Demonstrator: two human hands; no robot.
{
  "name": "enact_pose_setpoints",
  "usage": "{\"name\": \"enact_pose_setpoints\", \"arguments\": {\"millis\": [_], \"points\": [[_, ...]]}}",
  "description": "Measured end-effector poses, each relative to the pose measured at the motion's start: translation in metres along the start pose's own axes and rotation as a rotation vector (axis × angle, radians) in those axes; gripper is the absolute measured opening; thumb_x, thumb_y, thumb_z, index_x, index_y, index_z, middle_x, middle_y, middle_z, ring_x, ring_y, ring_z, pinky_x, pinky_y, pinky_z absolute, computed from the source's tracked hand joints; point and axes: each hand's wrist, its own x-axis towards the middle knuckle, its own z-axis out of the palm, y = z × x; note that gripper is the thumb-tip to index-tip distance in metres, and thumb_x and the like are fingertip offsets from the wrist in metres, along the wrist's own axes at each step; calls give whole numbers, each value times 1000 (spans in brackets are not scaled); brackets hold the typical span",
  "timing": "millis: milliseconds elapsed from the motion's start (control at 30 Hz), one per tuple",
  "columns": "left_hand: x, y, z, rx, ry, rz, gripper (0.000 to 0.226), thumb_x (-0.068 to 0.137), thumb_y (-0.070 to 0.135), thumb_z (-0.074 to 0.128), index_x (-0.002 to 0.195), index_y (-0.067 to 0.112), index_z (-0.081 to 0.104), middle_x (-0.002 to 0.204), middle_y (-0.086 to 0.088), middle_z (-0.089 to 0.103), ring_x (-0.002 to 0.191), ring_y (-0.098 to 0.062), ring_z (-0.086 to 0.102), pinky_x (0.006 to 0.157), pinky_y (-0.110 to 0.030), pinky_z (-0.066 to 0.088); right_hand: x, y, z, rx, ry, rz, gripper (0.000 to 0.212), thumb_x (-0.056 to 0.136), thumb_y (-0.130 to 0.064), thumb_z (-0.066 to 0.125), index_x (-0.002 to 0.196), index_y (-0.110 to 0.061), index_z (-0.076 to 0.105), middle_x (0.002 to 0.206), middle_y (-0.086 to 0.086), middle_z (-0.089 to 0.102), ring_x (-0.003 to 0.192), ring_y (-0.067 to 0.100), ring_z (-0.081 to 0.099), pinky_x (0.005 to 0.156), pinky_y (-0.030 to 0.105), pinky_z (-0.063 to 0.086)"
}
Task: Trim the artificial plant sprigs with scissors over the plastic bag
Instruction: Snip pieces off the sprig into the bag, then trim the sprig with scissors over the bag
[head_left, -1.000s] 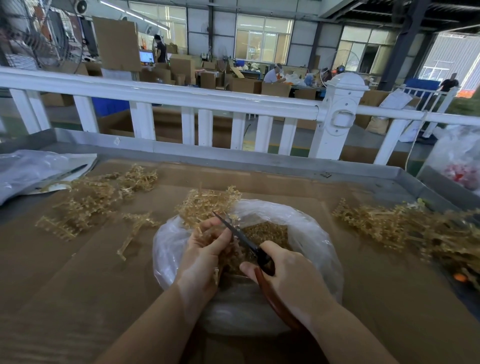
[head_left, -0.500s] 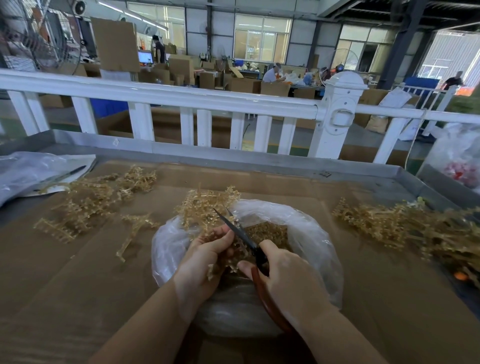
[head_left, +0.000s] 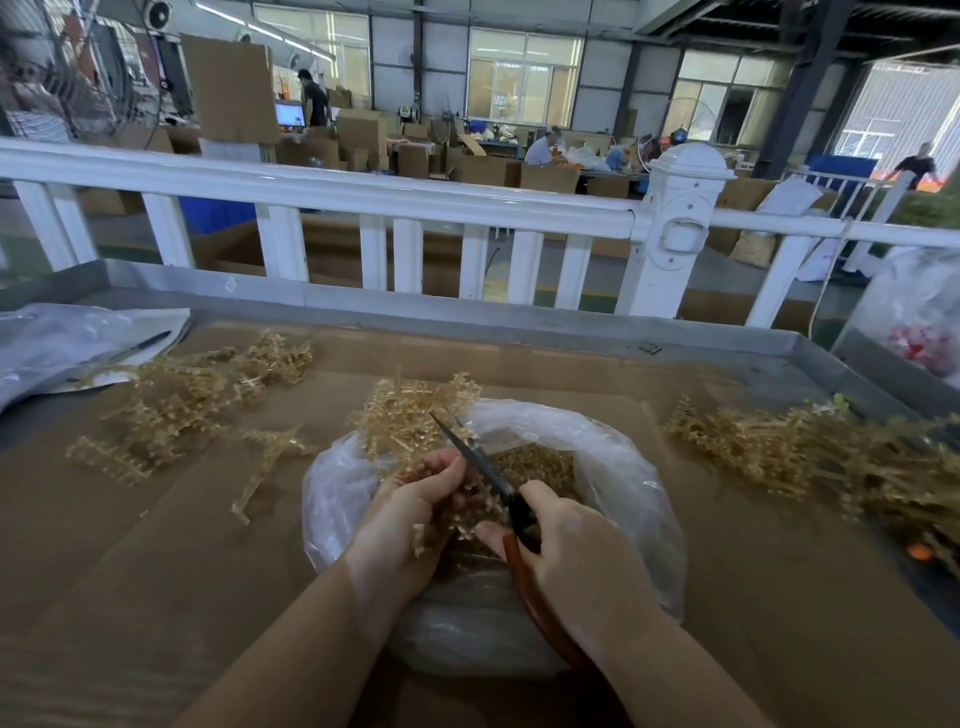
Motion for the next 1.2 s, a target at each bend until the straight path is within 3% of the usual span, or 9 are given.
{"name": "enact_pose_setpoints", "arguments": {"millis": [133, 333, 467, 700, 867, 1100, 1200], "points": [[-5, -4, 2, -31, 18, 129, 25, 71, 7, 65, 95, 12, 63, 83, -13, 71, 72, -24, 71, 57, -30, 56, 0, 0, -3, 29, -11, 5, 36, 86, -66, 42, 84, -30, 45, 72, -9, 57, 68, 7, 54, 56, 15, 35], [-9, -4, 2, 7, -14, 178, 45, 82, 9, 60, 118, 35, 63, 101, -13, 72, 95, -29, 70, 66, -34, 58, 0, 3, -7, 55, -67, -3, 38, 85, -67, 43, 82, -29, 47, 68, -9, 56, 66, 6, 56, 63, 21, 45], [-9, -4, 4, 34, -11, 210, 33, 81, 11, 59, 108, 24, 71, 92, -10, 73, 87, -23, 71, 64, -31, 57, 1, 6, -9, 79, -86, -6, 38, 85, -67, 45, 79, -30, 46, 65, -10, 53, 64, 6, 54, 61, 20, 42], [-7, -5, 5, 33, 31, 239, 20, 76, 12, 61, 82, 20, 78, 93, -12, 74, 89, -24, 71, 66, -32, 59, 0, 5, -11, 82, -111, -9, 38, 85, -66, 46, 70, -32, 37, 60, -11, 48, 58, 3, 48, 54, 17, 34], [-5, -6, 2, 10, 82, 196, 20, 72, 11, 65, 92, 11, 70, 97, -17, 72, 93, -29, 69, 80, -42, 54, -1, 3, -13, 73, -108, -15, 39, 86, -64, 49, 67, -33, 34, 56, -12, 44, 52, 1, 45, 51, 15, 33], [-1, -6, 3, -3, 95, 197, 17, 70, 11, 67, 85, 7, 62, 86, -14, 67, 79, -26, 66, 75, -39, 55, -5, 4, -10, 38, -52, -41, 33, 85, -68, 44, 85, -34, 42, 74, -15, 50, 74, 1, 49, 61, 12, 36], [-2, -5, 2, 25, 73, 151, 17, 70, 11, 68, 86, 7, 63, 82, -13, 69, 74, -26, 68, 63, -35, 57, -4, 5, -8, 37, -44, -33, 34, 85, -68, 42, 88, -34, 44, 79, -14, 53, 78, 2, 51, 67, 15, 39]]}}
